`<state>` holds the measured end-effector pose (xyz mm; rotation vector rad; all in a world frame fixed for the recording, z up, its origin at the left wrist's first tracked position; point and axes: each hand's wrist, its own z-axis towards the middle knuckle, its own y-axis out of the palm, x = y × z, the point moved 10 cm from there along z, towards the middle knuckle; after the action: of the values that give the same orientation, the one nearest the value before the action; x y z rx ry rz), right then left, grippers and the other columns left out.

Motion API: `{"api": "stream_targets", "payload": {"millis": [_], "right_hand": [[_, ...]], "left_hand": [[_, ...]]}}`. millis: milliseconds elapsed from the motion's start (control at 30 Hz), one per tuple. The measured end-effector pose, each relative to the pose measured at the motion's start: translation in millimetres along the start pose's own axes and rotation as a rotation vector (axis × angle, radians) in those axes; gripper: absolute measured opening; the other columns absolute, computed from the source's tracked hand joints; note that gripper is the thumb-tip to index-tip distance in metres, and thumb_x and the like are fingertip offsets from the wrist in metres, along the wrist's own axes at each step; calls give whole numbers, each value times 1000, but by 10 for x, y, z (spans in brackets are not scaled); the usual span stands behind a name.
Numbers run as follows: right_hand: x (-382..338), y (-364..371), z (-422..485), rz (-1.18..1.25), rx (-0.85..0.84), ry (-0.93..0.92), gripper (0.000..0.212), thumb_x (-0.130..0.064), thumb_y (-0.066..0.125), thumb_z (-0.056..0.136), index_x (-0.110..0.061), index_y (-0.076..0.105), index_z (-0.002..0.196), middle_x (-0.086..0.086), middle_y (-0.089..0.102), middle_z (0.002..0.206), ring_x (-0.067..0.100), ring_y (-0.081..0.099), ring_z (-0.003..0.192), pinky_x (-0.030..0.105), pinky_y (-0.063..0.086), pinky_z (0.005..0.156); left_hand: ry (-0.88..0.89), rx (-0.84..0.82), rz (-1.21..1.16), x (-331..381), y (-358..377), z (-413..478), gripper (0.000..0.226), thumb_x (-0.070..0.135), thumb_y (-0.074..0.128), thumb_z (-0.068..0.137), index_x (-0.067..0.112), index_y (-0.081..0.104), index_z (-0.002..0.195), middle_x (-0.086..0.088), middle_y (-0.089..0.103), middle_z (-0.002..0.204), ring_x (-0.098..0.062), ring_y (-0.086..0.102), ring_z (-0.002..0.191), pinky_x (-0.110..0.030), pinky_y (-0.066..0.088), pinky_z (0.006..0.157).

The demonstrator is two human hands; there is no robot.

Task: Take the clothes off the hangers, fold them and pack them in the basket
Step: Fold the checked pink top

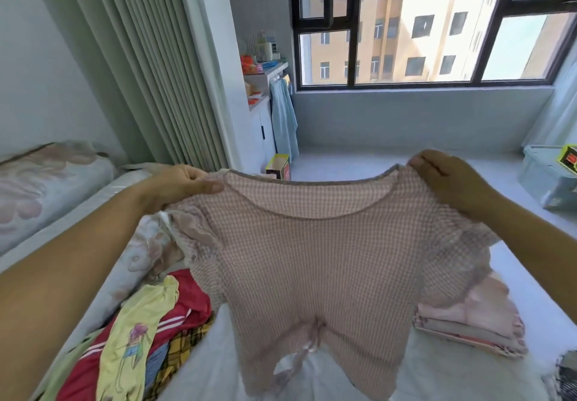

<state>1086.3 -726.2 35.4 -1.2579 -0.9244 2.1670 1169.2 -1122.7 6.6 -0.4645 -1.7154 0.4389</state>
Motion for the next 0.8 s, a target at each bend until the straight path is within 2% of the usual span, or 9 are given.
{"api": "stream_targets", "payload": {"millis": [67,167,267,333,400,500,633,733,800], "right_hand": [[93,125,-55,29,-123,8,16,-30,47,95,-21,58,89,-7,60,83,15,53,78,28,35,63],[228,303,-111,-58,-296,-2,8,-25,61,88,-24,56,94,-9,59,87,13,53,80,24,36,65],[486,397,-53,-287,-330,16,10,-20,65,86,-26,57,85,0,62,85,21,54,80,27,32,71],[665,471,-1,-290,-281,62,4,-18,63,88,-18,67,87,3,64,86,21,54,81,25,32,74],[862,564,45,-182,-196,175,14,-18,61,89,-9,71,94,4,64,89,18,53,84,25,33,78],[1053,586,200,-51,2,303,21,-18,60,90,-3,70,100,12,68,101,17,52,88,26,35,79],[950,284,587,18,238,287,26,-18,58,91,1,67,105,19,67,102,9,54,81,23,37,68],[687,-157,798,107,381,215,30,-23,57,91,-1,66,110,7,62,88,-14,51,54,13,39,63],[533,-419,760,133,430,182,33,-29,56,88,-7,66,111,-10,61,76,-16,51,56,16,43,68]], "left_hand": [[-42,-22,-24,-156,86,-18,84,58,84,48,-7,65,97,-30,64,103,-34,60,86,-44,47,85],[-73,-63,-25,-299,214,1,83,63,83,43,-1,70,93,-23,68,101,-34,63,89,-44,48,88],[-90,-22,38,-432,224,119,83,63,79,46,-9,63,84,-20,63,78,-26,57,67,-29,47,64],[-102,35,55,-554,235,241,73,62,77,53,-3,58,76,-12,46,68,-21,40,58,-25,32,51],[-115,112,42,-707,243,426,58,58,75,63,5,57,79,-8,39,67,-20,32,57,-24,25,47],[-83,241,9,-720,226,777,34,32,68,80,6,50,67,-3,38,48,-13,32,42,-17,24,37],[38,403,-44,-317,-107,1140,31,21,63,88,14,50,61,15,42,32,1,36,30,-13,29,35],[198,523,-99,208,-449,1098,25,24,63,89,20,54,66,19,47,36,4,40,35,-11,32,38],[297,548,-122,483,-597,953,23,26,62,89,23,55,67,18,50,41,2,43,41,-12,34,42]]}}
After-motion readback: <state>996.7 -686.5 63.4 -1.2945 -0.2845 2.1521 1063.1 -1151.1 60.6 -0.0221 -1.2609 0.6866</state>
